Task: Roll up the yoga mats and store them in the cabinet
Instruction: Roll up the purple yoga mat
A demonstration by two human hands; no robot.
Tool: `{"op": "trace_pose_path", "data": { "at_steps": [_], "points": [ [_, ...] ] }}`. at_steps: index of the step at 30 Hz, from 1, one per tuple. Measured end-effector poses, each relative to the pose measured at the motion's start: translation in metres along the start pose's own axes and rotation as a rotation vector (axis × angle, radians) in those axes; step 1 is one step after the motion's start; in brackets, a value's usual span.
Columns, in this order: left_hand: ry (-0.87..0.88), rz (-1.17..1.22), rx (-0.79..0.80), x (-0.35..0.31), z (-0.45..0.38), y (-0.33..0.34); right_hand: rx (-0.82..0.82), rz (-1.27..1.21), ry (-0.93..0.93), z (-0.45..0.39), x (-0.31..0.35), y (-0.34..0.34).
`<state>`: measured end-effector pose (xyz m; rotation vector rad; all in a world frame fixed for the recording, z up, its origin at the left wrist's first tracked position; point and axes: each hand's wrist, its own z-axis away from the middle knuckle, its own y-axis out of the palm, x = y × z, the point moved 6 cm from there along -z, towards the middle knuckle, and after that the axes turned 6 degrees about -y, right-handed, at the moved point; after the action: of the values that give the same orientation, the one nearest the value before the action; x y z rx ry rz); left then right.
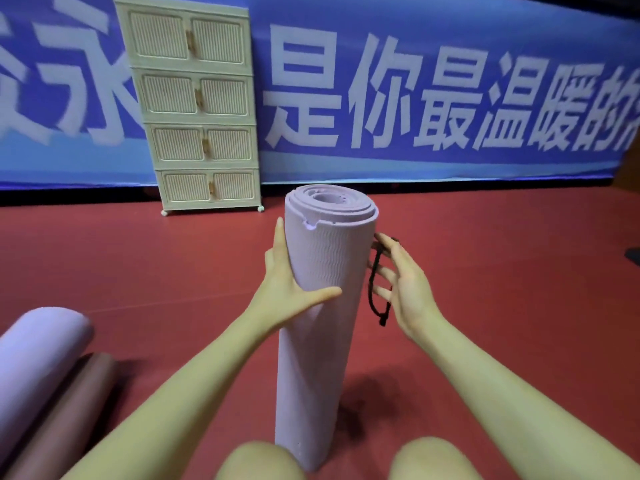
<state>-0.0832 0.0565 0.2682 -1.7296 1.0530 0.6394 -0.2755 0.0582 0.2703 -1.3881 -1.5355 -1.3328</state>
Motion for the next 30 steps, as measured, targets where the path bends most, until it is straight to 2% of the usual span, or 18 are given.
{"op": "trace_pose_path", "data": {
  "at_steps": [6,10,14,17,23,26,30],
  "points": [
    [0.024,0.192,-0.155,-0.007,-0.021,-0.024,0.085,0.030,-0.036,-0.004,0.012,0.032],
    [0.061,0.224,-0.214,-0.010,-0.023,-0.030,0.067,0.074,-0.106,-0.015,0.025,0.036],
    [0.145,0.068,-0.261,-0.020,-0.026,-0.035,0.075,0.126,-0.142,-0.020,0.028,0.034],
    [0.330,-0.090,-0.303,-0.035,-0.030,-0.034,0.124,0.160,-0.194,-0.020,0.034,0.040],
    [0.553,-0.332,-0.445,-0.042,-0.041,-0.034,0.137,0.299,-0.357,-0.031,0.047,0.039],
    [0.532,-0.243,-0.473,-0.044,-0.035,-0.027,0.151,0.414,-0.487,-0.037,0.048,0.040],
    [0.490,-0.243,-0.531,-0.050,-0.032,-0.024,0.056,0.543,-0.646,-0.038,0.047,0.038]
  ]
}}
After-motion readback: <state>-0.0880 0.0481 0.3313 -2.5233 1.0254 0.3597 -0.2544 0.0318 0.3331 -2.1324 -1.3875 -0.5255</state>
